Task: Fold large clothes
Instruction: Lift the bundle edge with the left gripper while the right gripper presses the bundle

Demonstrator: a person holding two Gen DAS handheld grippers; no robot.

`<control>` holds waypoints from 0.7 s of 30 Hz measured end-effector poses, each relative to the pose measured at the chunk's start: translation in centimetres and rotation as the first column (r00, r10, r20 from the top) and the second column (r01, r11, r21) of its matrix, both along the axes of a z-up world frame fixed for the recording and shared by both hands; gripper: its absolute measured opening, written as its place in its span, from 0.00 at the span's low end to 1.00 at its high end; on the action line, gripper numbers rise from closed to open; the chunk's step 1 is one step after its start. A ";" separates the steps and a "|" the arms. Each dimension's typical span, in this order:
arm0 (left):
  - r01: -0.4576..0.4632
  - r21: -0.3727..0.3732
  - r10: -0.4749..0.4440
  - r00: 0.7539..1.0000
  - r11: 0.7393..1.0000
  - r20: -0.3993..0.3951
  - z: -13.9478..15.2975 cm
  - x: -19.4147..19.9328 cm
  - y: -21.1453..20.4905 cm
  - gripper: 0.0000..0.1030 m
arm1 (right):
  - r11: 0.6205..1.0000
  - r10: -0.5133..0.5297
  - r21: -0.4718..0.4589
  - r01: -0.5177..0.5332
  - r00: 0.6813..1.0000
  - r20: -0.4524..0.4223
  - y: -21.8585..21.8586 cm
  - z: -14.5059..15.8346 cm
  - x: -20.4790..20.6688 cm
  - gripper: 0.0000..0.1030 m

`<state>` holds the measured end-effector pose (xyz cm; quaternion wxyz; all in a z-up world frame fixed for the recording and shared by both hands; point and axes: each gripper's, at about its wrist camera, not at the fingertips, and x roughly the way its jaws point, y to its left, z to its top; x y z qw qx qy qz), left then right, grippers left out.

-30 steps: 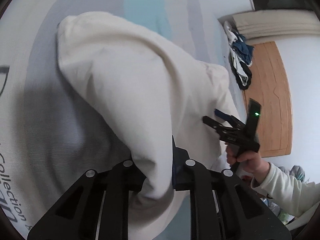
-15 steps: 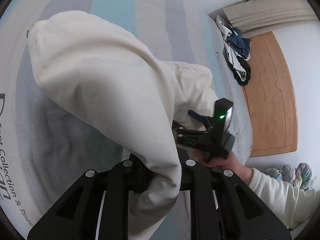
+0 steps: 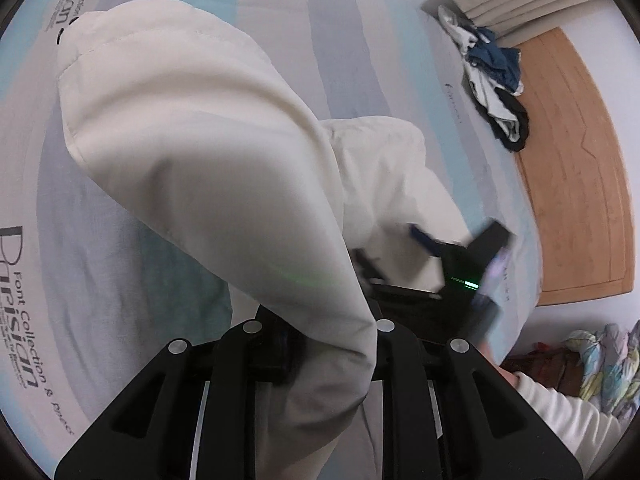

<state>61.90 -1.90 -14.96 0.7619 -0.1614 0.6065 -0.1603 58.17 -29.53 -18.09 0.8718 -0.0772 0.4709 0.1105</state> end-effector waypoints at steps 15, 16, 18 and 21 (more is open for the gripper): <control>-0.018 0.190 0.010 0.999 0.982 0.039 -0.5 -0.2 -8.2 0.22 | 0.990 -0.138 0.008 0.139 0.987 -0.082 -9.7 -3.7 -1.6 0.81; -0.018 0.212 0.009 0.999 0.977 0.041 -0.7 0.0 -9.1 0.22 | 0.990 -0.134 0.022 0.137 0.987 -0.088 -9.7 -4.0 -1.5 0.81; -0.028 0.255 0.018 0.999 0.967 0.039 -1.1 0.2 -10.8 0.23 | 0.992 -0.117 0.046 0.122 0.989 -0.095 -10.2 -4.0 -1.6 0.81; -0.068 0.299 0.060 0.998 0.952 0.037 -1.8 0.8 -13.4 0.23 | 0.990 -0.075 0.113 0.086 0.993 -0.096 -11.3 -3.0 -1.9 0.81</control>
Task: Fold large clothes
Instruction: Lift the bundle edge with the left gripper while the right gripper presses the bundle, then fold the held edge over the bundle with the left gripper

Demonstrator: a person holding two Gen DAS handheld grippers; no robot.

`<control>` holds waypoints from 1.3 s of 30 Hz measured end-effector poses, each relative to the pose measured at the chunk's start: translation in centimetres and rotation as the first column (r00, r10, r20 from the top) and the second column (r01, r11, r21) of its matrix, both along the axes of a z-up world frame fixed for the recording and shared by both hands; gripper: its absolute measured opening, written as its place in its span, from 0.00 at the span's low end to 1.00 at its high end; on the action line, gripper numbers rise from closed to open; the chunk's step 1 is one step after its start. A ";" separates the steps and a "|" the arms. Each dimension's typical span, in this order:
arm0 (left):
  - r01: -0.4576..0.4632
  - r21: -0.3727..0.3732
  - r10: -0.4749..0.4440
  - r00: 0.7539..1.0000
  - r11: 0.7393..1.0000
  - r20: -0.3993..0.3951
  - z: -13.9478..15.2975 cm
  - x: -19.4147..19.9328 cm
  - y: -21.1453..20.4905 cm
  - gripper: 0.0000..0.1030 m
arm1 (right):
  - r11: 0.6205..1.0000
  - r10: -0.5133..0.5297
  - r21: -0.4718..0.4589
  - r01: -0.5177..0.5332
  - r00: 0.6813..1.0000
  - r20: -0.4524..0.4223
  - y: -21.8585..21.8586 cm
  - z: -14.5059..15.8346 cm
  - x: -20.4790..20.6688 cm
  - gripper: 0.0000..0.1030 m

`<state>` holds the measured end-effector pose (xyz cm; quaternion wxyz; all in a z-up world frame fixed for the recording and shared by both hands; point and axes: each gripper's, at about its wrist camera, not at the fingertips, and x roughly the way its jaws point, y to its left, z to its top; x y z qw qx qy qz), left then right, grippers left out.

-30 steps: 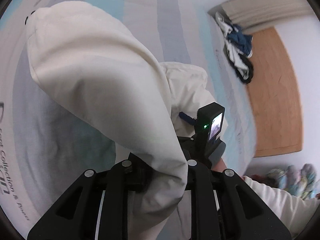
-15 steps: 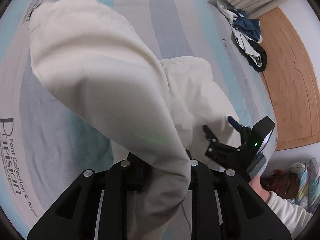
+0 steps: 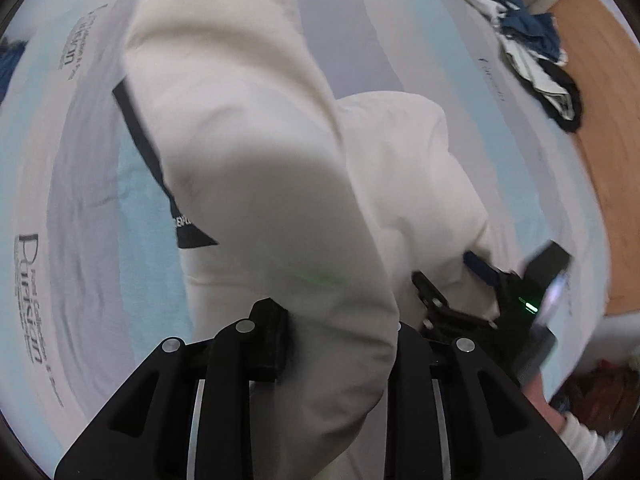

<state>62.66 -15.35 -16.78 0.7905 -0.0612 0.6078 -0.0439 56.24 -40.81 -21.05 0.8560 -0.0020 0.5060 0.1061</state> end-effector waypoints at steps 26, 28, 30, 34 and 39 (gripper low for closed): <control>-0.044 0.105 0.044 0.999 0.994 0.002 -6.7 4.3 -15.9 0.24 | 0.962 0.245 0.123 -0.244 0.969 0.007 -10.3 1.3 -2.2 0.53; -0.024 0.112 0.024 1.000 0.993 0.005 -6.9 4.5 -16.5 0.24 | 0.965 0.230 0.131 -0.228 0.973 0.005 -10.9 1.4 -2.4 0.53; 0.011 0.143 -0.014 1.000 0.990 0.017 -6.9 4.1 -17.1 0.24 | 0.968 0.207 0.142 -0.205 0.978 0.004 -11.5 1.4 -2.4 0.53; 0.053 0.193 -0.060 0.998 0.980 0.033 -7.5 4.0 -18.5 0.26 | 0.976 0.157 0.155 -0.155 0.988 0.002 -12.3 1.7 -1.7 0.53; 0.093 0.233 -0.106 0.993 0.968 0.043 -9.0 3.9 -19.6 0.27 | 0.978 0.127 0.171 -0.124 0.992 -0.011 -12.9 2.1 -1.2 0.53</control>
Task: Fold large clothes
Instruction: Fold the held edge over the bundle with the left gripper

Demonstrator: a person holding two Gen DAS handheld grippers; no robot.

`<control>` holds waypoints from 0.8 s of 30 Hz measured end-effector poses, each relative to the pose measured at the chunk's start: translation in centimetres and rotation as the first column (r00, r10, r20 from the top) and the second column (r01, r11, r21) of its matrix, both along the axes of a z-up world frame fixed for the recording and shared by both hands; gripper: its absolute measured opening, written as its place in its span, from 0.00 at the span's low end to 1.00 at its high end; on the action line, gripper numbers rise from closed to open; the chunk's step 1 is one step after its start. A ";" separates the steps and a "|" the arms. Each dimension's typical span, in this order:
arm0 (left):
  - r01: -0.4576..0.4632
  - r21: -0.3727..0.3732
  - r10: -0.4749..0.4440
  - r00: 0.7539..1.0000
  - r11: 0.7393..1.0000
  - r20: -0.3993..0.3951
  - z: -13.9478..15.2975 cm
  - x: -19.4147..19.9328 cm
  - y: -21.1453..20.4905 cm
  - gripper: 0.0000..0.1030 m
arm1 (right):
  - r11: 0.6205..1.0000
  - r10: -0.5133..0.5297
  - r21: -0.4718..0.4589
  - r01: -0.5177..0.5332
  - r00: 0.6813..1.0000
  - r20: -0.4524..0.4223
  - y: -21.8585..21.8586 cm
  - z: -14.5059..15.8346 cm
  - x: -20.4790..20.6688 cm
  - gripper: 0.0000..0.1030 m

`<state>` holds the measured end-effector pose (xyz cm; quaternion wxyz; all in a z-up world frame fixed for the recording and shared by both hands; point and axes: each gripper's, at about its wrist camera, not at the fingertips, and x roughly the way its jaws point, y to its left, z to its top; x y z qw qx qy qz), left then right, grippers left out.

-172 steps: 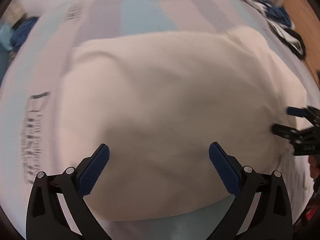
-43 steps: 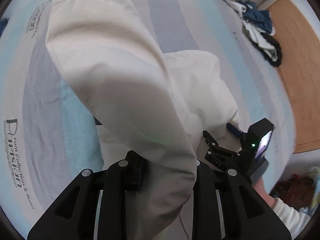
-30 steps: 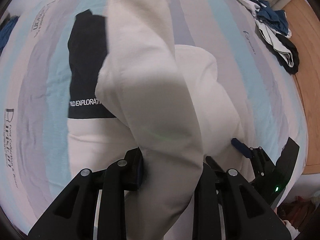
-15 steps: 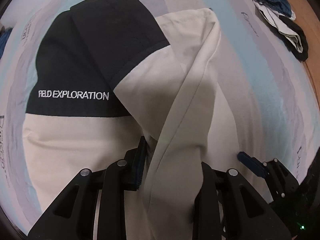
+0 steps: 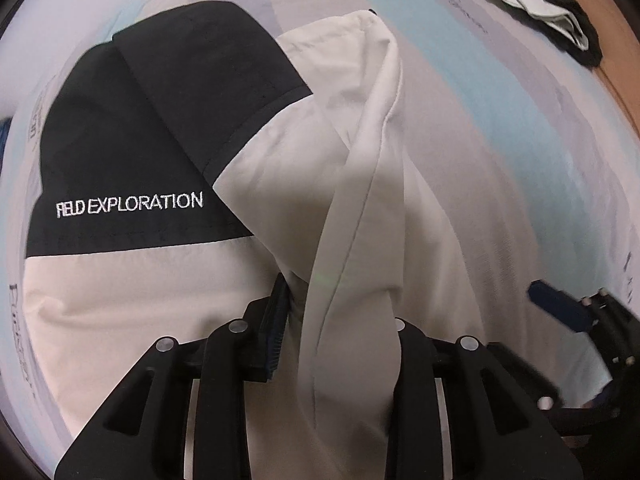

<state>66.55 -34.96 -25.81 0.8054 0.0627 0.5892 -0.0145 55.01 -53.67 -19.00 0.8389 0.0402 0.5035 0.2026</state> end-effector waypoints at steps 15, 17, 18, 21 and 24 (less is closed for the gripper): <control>0.028 0.033 -0.026 0.999 0.999 -0.045 -2.4 1.7 -1.2 0.30 | 0.998 -0.002 -0.067 0.001 1.000 -0.020 0.1 0.2 1.9 0.54; 0.035 0.025 -0.034 0.999 0.999 -0.038 -2.1 1.5 -0.5 0.31 | 0.994 -0.018 -0.107 0.016 1.000 -0.017 0.0 0.1 2.2 0.55; 0.044 0.019 -0.044 0.999 0.999 -0.032 -1.9 0.5 0.2 0.31 | 0.992 -0.029 -0.122 0.027 0.999 -0.014 -0.2 0.1 2.4 0.59; 0.054 0.011 -0.054 0.998 0.998 -0.019 -1.4 -0.1 0.7 0.35 | 0.985 -0.074 -0.154 0.073 0.997 -0.002 -0.8 0.4 2.9 0.69; 0.055 0.013 -0.055 0.998 0.998 -0.009 -1.3 -0.4 0.4 0.39 | 0.976 -0.124 -0.180 0.124 0.992 0.011 -1.7 0.8 3.4 0.71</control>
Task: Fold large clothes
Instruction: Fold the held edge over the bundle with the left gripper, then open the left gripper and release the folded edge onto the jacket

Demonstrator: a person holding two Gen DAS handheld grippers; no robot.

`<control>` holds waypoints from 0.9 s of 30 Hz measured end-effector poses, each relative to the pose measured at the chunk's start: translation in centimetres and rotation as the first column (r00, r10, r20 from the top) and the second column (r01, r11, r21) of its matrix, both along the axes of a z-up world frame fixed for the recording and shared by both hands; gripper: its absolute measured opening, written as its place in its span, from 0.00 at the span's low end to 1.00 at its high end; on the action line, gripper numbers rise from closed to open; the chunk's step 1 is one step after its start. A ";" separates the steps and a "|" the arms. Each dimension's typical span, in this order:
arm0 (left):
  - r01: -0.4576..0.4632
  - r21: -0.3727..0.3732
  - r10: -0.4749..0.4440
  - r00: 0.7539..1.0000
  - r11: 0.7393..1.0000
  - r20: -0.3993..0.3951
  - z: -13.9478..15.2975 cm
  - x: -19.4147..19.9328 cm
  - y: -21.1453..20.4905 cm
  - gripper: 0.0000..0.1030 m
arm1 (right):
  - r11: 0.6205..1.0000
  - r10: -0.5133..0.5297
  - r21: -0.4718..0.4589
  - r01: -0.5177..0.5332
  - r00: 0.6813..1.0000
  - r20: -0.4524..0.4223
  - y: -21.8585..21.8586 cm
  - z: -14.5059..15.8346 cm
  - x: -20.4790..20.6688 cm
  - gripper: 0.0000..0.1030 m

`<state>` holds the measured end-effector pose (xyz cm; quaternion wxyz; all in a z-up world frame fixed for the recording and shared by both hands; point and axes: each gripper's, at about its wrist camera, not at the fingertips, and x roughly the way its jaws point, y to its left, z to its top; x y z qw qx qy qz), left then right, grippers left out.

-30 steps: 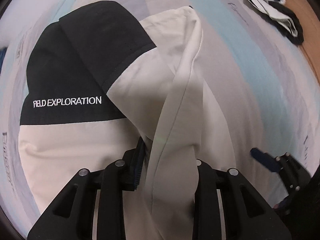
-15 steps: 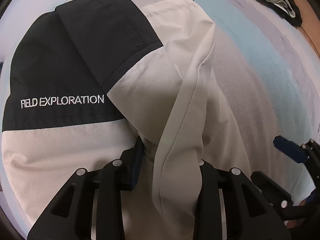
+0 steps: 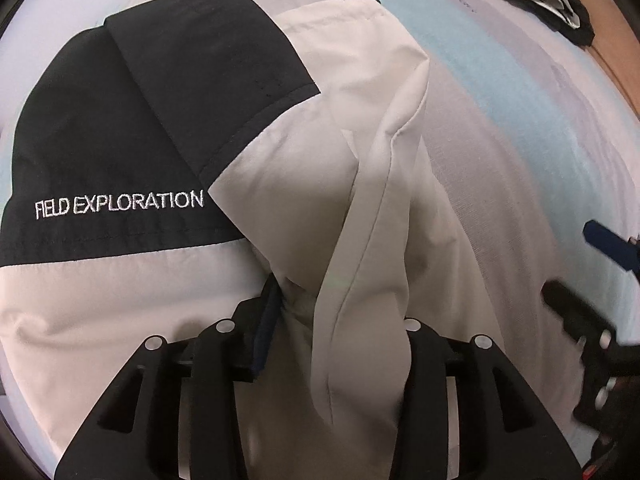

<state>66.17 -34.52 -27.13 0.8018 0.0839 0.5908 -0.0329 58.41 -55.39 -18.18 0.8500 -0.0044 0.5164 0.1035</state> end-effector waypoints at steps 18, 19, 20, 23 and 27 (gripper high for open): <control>-0.020 -0.091 0.025 0.999 0.996 0.046 1.5 -0.4 -2.1 0.94 | 0.994 -0.104 0.020 0.104 0.994 -0.022 -4.7 -0.6 -0.4 0.71; -0.022 -0.085 0.026 0.999 0.996 0.046 1.4 -0.4 -2.5 0.94 | 0.994 -0.109 0.022 0.110 0.994 -0.026 -4.8 -0.7 -0.4 0.71; -0.025 -0.083 0.029 0.998 0.996 0.047 1.4 -0.3 -2.7 0.94 | 0.993 -0.114 0.022 0.114 0.993 -0.028 -4.9 -0.8 -0.4 0.71; -0.037 -0.116 0.044 0.997 0.993 0.059 2.3 -0.6 -3.5 0.94 | 0.991 -0.127 0.026 0.128 0.991 -0.035 -5.2 -0.9 -0.6 0.71; -0.024 -0.137 0.035 0.996 0.990 0.081 3.3 -1.4 -3.5 0.94 | 0.990 -0.136 0.021 0.137 0.990 -0.040 -5.8 -0.9 -0.8 0.71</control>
